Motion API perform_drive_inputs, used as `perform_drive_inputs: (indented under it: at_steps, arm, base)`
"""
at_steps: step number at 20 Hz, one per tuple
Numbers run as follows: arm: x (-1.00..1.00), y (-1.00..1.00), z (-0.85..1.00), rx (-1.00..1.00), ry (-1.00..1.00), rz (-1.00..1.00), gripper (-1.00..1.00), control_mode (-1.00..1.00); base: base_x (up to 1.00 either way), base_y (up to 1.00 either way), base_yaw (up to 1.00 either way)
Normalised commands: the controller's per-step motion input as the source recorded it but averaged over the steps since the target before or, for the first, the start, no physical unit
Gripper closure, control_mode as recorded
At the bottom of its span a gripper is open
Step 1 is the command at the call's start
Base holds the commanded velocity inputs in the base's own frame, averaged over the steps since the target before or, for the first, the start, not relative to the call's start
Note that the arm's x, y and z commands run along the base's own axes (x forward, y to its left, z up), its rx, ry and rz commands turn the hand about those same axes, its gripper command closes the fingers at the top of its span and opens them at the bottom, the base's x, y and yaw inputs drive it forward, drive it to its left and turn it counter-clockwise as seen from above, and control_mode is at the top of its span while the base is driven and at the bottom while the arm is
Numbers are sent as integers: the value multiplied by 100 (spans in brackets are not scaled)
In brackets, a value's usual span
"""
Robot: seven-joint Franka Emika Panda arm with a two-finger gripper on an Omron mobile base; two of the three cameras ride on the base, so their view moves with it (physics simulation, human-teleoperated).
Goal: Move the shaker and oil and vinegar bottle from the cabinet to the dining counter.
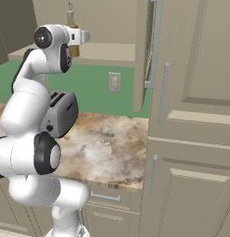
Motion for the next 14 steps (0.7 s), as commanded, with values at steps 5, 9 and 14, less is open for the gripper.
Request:
perform_drive_inputs:
  at_steps: [5, 9, 14]
  arm:
    - [-59, 9, 1, 0, 0, 17, 100, -100]
    - [-75, 1, 3, 0, -1, 20, 100, -100]
    - [-94, 0, 30, 0, -3, 12, 100, -100]
  base:
    - [0, 0, 0]
    - [0, 0, 0]
    - [0, 0, 0]
